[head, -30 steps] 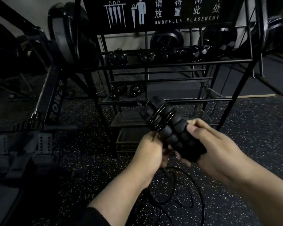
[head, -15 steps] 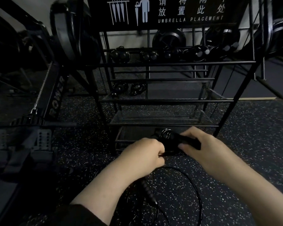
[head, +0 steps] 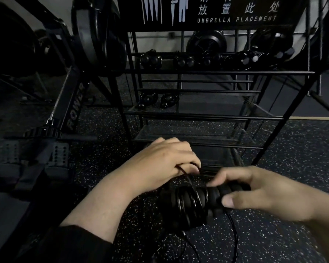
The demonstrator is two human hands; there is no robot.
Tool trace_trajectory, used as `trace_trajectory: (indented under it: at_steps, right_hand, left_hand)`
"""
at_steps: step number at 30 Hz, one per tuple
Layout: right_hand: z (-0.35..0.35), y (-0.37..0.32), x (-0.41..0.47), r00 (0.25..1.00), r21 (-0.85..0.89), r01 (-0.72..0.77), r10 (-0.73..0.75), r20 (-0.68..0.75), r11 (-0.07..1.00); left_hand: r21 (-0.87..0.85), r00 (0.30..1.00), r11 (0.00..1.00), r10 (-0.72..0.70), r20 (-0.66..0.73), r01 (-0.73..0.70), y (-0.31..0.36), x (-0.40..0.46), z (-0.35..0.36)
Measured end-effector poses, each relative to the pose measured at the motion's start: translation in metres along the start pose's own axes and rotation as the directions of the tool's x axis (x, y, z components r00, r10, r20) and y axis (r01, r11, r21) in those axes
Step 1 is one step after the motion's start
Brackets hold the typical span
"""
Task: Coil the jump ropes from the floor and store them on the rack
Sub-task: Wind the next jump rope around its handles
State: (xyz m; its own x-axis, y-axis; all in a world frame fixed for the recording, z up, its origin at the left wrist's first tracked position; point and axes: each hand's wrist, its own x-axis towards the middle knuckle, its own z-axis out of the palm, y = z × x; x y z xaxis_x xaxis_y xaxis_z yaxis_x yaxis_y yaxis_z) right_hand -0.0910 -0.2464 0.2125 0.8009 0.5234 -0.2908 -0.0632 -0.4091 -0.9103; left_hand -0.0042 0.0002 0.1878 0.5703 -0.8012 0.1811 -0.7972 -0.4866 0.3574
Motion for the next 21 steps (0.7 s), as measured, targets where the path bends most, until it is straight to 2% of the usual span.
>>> trace_trajectory:
  at_steps: [3, 4, 5, 6, 7, 9, 10, 12, 15, 18, 21]
  right_hand:
    - [0.005, 0.004, -0.001, 0.994, 0.218, 0.11, -0.107, -0.024, 0.97]
    - [0.006, 0.008, 0.0, 0.99, 0.278, 0.14, -0.132, -0.046, 0.95]
    - [0.008, 0.011, 0.002, 0.986, 0.322, 0.168, -0.155, -0.067, 0.932]
    - [0.009, 0.013, 0.004, 0.981, 0.359, 0.193, -0.173, -0.088, 0.913]
    - [0.011, 0.016, 0.006, 0.977, 0.409, 0.21, -0.18, -0.112, 0.888]
    - [0.015, 0.019, 0.009, 0.974, 0.522, 0.226, -0.171, -0.152, 0.823]
    - [0.015, 0.02, 0.009, 0.972, 0.56, 0.233, -0.169, -0.165, 0.795]
    - [0.016, 0.021, 0.01, 0.964, 0.61, 0.262, -0.179, -0.194, 0.748]
    - [0.018, 0.014, 0.012, 0.943, 0.621, 0.308, -0.147, -0.297, 0.721]
    - [0.019, 0.01, 0.016, 0.908, 0.624, 0.32, -0.043, -0.416, 0.713]
    - [0.019, 0.008, 0.019, 0.872, 0.626, 0.356, -0.005, -0.489, 0.694]
  left_hand:
    - [-0.116, 0.998, 0.992, 0.055, 0.013, -0.053, 0.008, 0.006, 0.0]
    - [-0.198, 0.999, 0.98, 0.022, 0.034, -0.015, 0.01, 0.007, 0.004]
    - [-0.293, 0.998, 0.955, -0.038, 0.053, 0.051, 0.013, 0.007, 0.005]
    - [-0.378, 0.984, 0.909, -0.153, 0.095, 0.178, 0.006, 0.003, 0.017]
    - [-0.416, 0.963, 0.868, -0.242, 0.121, 0.271, 0.001, 0.001, 0.025]
    - [-0.393, 0.871, 0.777, -0.439, 0.223, 0.492, -0.007, -0.007, 0.042]
    - [-0.392, 0.837, 0.74, -0.472, 0.277, 0.547, -0.006, -0.01, 0.045]
    - [-0.477, 0.857, 0.713, -0.419, 0.3, 0.515, 0.01, -0.006, 0.043]
    - [-0.682, 0.871, 0.571, -0.442, 0.212, 0.456, 0.031, 0.013, 0.041]
    - [-0.832, 0.86, 0.36, -0.45, 0.243, 0.423, 0.037, 0.017, 0.038]
    - [-0.918, 0.841, 0.131, -0.465, 0.277, 0.375, 0.038, 0.019, 0.038]
